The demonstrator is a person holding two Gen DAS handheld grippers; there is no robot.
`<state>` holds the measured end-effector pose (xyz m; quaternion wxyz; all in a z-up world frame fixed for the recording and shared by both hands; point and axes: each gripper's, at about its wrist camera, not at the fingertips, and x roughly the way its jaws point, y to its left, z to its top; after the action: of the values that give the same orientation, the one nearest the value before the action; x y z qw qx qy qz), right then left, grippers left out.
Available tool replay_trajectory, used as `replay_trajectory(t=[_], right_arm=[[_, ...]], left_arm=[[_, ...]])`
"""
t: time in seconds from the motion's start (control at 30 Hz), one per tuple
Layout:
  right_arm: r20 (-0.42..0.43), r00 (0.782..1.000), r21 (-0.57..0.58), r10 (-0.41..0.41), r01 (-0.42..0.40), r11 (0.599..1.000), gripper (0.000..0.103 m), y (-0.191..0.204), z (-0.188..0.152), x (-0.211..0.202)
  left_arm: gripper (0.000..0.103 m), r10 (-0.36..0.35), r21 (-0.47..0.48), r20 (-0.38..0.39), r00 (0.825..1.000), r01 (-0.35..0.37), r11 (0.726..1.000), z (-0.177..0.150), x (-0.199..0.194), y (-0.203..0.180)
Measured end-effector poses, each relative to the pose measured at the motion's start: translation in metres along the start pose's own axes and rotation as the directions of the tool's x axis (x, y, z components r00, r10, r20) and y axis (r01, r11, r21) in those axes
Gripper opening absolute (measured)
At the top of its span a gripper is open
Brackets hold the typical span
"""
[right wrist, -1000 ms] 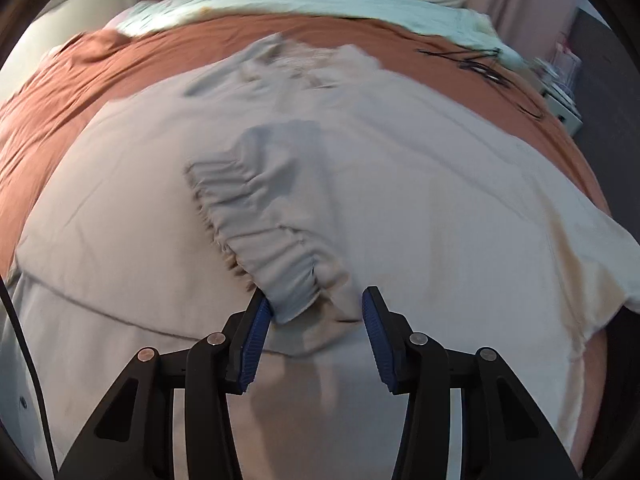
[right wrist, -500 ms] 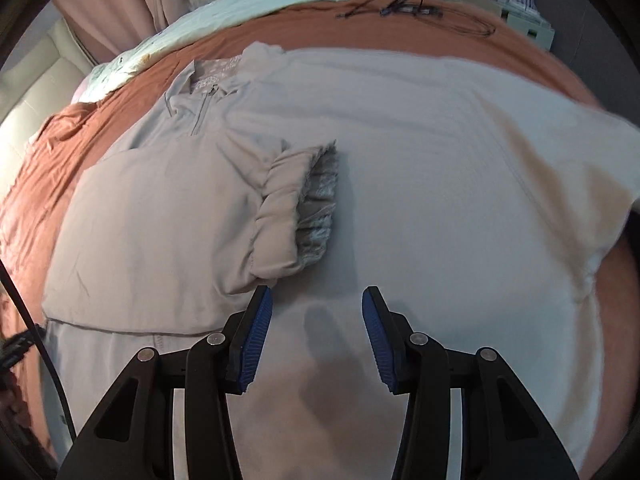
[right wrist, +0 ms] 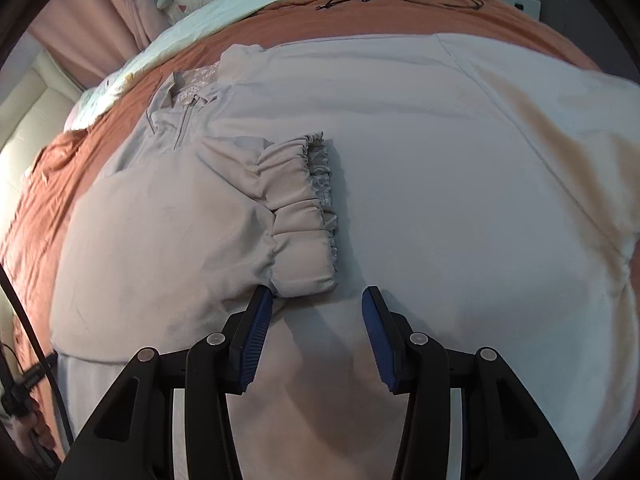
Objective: Fold large clothes
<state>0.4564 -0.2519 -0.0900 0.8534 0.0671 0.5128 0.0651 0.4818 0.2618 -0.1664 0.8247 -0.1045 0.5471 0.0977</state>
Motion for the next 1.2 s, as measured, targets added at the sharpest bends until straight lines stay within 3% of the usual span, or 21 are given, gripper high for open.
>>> replay_trajectory(t=[0.2, 0.23, 0.3, 0.37, 0.47, 0.87, 1.2], right_arm=[[0.051, 0.999, -0.005, 0.015, -0.015, 1.0, 0.045, -0.025, -0.003, -0.034], [0.07, 0.998, -0.005, 0.002, -0.002, 1.0, 0.051, -0.033, -0.004, -0.043], [0.101, 0.995, 0.009, -0.004, 0.003, 1.0, 0.06, -0.047, -0.007, -0.06], [0.125, 0.992, 0.031, -0.016, 0.012, 0.999, 0.061, -0.062, -0.013, -0.077], [0.155, 0.987, 0.075, -0.03, 0.019, 0.997, 0.061, -0.096, -0.017, -0.103], [0.298, 0.946, 0.236, -0.131, 0.06, 0.97, 0.061, -0.202, -0.036, -0.193], [0.327, 0.93, 0.38, -0.165, 0.03, 0.924, 0.061, -0.255, -0.025, -0.179]], left_arm=[[0.026, 0.013, 0.016, -0.008, 1.0, -0.013, 1.0, -0.004, -0.017, -0.012], [0.028, 0.014, 0.019, -0.002, 1.0, -0.014, 1.0, -0.004, -0.021, -0.016], [0.038, -0.002, 0.021, 0.01, 1.0, 0.001, 1.0, -0.003, -0.032, -0.023], [0.055, -0.026, 0.024, 0.033, 0.999, 0.025, 0.999, -0.002, -0.042, -0.033], [0.065, -0.036, 0.044, 0.064, 0.997, 0.033, 0.999, 0.0, -0.058, -0.054], [0.066, -0.118, 0.139, 0.088, 0.989, 0.105, 0.985, 0.007, -0.088, -0.15], [0.066, -0.092, 0.215, 0.072, 0.993, 0.075, 0.974, 0.017, -0.091, -0.221]])
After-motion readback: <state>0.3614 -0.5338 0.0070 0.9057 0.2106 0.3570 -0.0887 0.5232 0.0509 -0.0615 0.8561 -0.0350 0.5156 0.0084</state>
